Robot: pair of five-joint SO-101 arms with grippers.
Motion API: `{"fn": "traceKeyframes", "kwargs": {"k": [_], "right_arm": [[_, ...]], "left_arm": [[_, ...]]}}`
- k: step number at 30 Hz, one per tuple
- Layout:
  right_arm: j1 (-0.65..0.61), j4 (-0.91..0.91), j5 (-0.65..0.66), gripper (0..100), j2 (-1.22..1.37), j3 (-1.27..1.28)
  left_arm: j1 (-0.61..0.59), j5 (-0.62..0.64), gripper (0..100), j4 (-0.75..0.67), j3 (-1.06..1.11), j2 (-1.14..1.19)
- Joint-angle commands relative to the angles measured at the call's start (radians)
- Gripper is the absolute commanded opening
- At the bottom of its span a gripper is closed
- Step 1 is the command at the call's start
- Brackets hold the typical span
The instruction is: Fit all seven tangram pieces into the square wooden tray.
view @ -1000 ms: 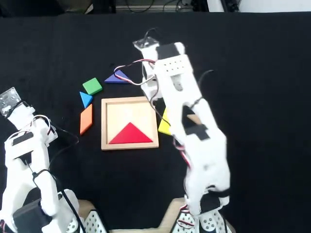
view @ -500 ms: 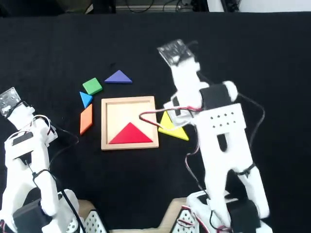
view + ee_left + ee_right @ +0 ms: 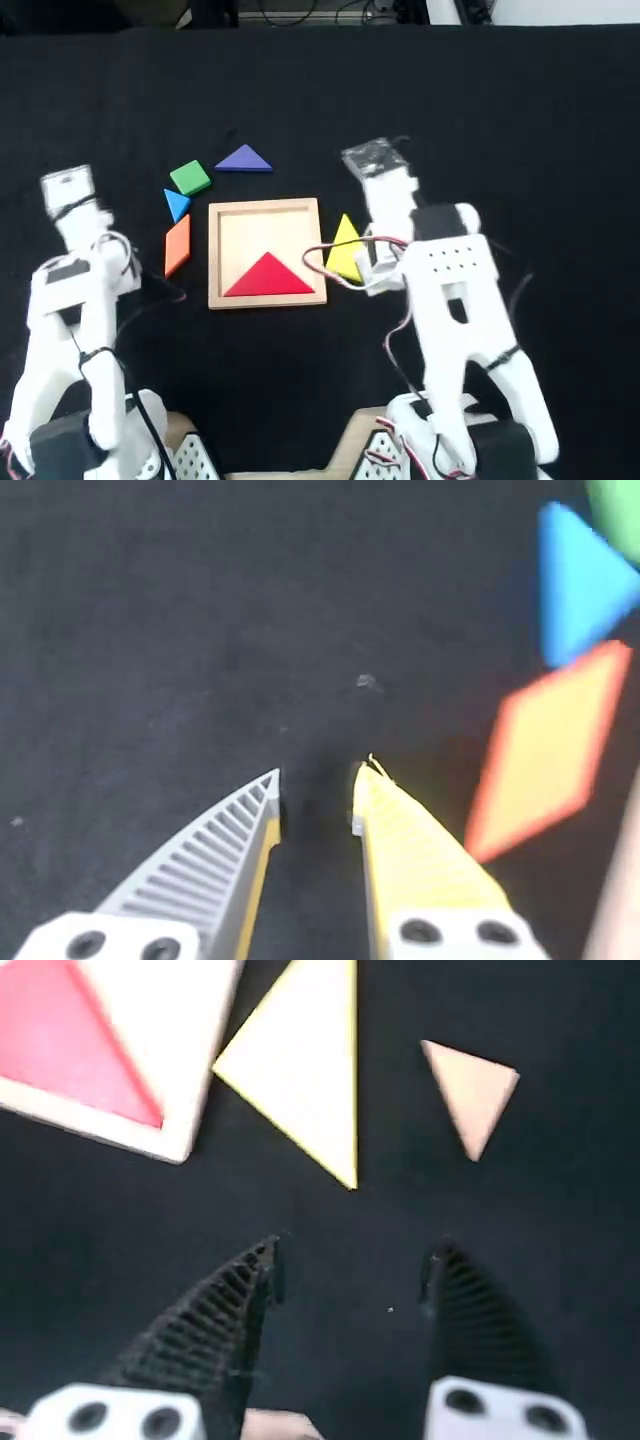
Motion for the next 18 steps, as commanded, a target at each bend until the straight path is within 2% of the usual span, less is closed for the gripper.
{"fn": "traceKeyframes", "kwargs": {"k": [1, 4, 6, 10, 12, 14, 18], "right_arm": [[0.068, -0.083, -0.003, 23.0, -0.065, 0.038], [0.121, -0.187, -0.063, 23.0, -0.091, 0.102], [0.178, -0.258, -0.089, 23.0, -0.096, 0.143], [0.318, -0.377, -0.1, 23.0, -0.094, 0.202], [0.347, -0.414, -0.1, 23.0, -0.094, 0.236], [0.342, -0.45, -0.101, 23.0, -0.094, 0.275], [0.325, -0.512, -0.101, 23.0, -0.094, 0.321]], "left_arm": [[0.108, -0.046, 13, 0.359, -0.331, -0.072], [0.245, -0.043, 13, 0.6, -0.556, -0.087], [0.325, -0.04, 13, 0.689, -0.659, -0.086], [0.446, 0.04, 13, 0.697, -0.69, -0.086], [0.487, 0.069, 13, 0.697, -0.679, -0.068], [0.487, 0.08, 13, 0.698, -0.667, -0.029], [0.364, 0.103, 13, 0.689, -0.676, 0.103]]}}
